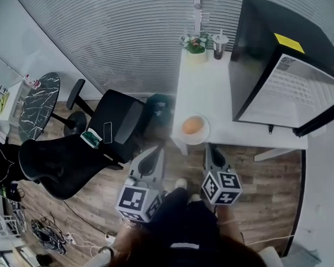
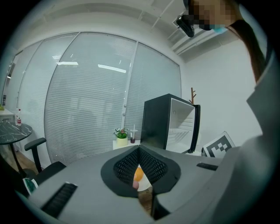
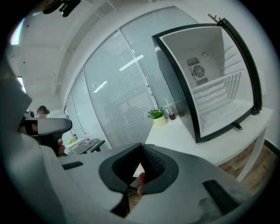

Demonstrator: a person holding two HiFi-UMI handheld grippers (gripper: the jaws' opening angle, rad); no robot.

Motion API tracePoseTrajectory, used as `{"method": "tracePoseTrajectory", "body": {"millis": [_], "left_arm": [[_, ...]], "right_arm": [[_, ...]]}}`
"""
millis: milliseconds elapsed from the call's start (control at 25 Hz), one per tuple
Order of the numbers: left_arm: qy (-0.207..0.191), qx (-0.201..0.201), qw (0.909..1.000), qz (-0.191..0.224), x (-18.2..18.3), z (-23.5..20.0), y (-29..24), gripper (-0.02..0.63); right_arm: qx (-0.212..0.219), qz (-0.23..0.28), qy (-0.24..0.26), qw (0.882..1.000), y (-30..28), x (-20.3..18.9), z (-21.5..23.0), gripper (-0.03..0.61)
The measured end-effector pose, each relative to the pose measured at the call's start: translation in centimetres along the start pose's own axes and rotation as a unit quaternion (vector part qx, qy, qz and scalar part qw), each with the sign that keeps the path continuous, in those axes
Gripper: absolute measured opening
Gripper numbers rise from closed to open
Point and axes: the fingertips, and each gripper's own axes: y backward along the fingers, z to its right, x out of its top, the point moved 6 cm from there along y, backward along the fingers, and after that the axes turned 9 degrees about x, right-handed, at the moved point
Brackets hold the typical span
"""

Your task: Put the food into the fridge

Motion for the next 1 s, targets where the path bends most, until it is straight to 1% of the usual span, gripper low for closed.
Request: {"method": "tracePoseTrajectory", "body": {"millis": [120, 280, 640, 1000], "left_arm": [[-0.007, -0.005, 1.0000, 0.002, -0.1, -0.6, -0.4, 0.005], [-0.002, -0.009, 1.0000, -0.002, 0.1, -0.8, -0.9, 0.005], [-0.005, -0.017, 0.9998, -0.005, 0.0, -1.7, -1.9, 0.005], [-0.003, -0.010, 0.9999, -0.013, 0.1, -2.8, -2.4, 0.005]], "right_arm": [[-0.003, -0.003, -0.023, 1.000, -0.6, -0.5, 0.4, -0.002], [-0.005, -0.005, -0.060, 0.998, -1.2, -1.3, 1.1, -0.002], [-0.003, -0.016, -0.128, 0.992, -2.7, -3.2, 2.3, -0.001], [-0.008, -0.031, -0.168, 0.985, -4.2, -5.0, 3.1, 0.000]]}}
